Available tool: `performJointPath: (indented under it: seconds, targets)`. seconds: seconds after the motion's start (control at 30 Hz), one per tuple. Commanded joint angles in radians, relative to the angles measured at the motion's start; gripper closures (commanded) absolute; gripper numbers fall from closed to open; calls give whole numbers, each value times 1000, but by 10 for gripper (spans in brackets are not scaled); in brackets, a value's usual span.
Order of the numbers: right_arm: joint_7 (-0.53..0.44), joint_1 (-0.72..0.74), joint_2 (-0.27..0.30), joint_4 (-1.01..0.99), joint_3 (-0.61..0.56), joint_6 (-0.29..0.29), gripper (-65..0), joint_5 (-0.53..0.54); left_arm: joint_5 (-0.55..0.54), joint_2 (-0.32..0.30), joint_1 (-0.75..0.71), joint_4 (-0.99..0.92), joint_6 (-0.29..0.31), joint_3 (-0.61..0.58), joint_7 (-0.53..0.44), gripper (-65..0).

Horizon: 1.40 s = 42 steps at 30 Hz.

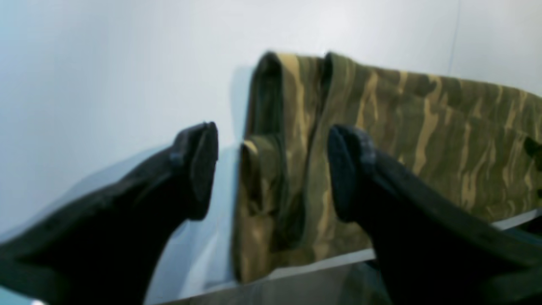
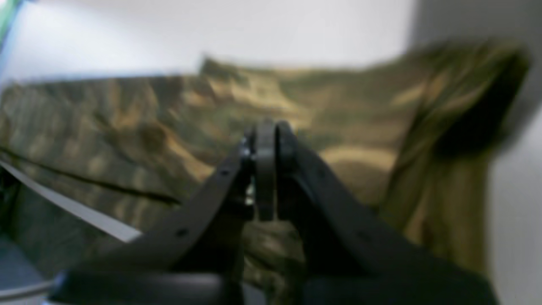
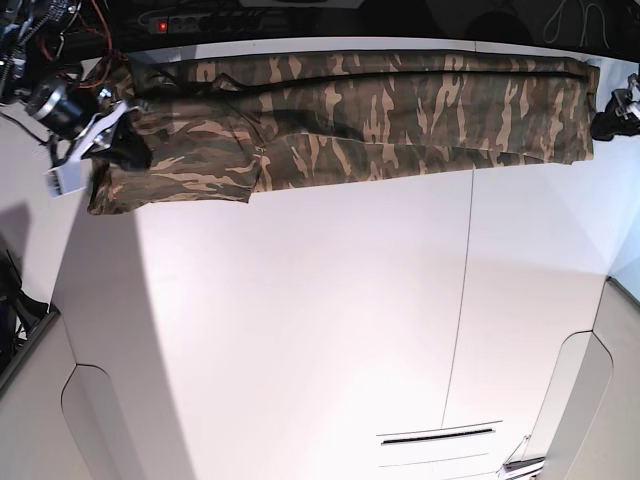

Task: Fold the T-shirt properly
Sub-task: 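Fold the shirt again lengthwise into a long strip with both grippers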

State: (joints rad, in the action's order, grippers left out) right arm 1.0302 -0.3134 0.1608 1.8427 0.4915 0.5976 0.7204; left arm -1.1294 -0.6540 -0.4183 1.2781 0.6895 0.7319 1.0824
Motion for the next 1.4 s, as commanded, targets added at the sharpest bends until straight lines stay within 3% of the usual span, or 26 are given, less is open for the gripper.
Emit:
performJointPath:
  seconds: [0.0, 0.13, 0.3, 0.67, 0.93, 1.0, 1.13, 1.17, 1.37]
  targets:
    - [-40, 3, 18, -13, -12, 1, 0, -11, 6, -11, -1, 10, 9, 8, -17, -465]
    - [-73, 5, 60, -127, -65, 1, 0, -21, 139, 27, -2, 10, 9, 8, -94, -473]
    - [-69, 6, 72, -163, -72, 1, 0, -16, 181, 37, -25, 9, 9, 6, -117, -473]
    - [-57, 40, 72, -163, -72, 1, 0, 50, -8, 44, -89, 10, 9, -4, -35, -472]
    - [-34, 74, 72, -161, -72, 0, 0, 66, -21, 44, -78, 10, 9, -162, -35, -463]
    - [-34, 74, 72, -161, -72, 0, 0, 66, -36, 44, -78, 10, 9, -183, -35, -385]
    - [-34, 74, 72, -161, -72, 1, 0, 66, -93, 44, -77, 10, 9, -185, -64, -40]
    - [-34, 74, 72, -161, -72, 0, 0, 66, -100, 45, -69, 10, 9, -185, -71, 0]
    - [-34, 89, 72, -120, -39, 1, 0, 66, -101, 41, 51, 12, 9, -185, -38, 0]
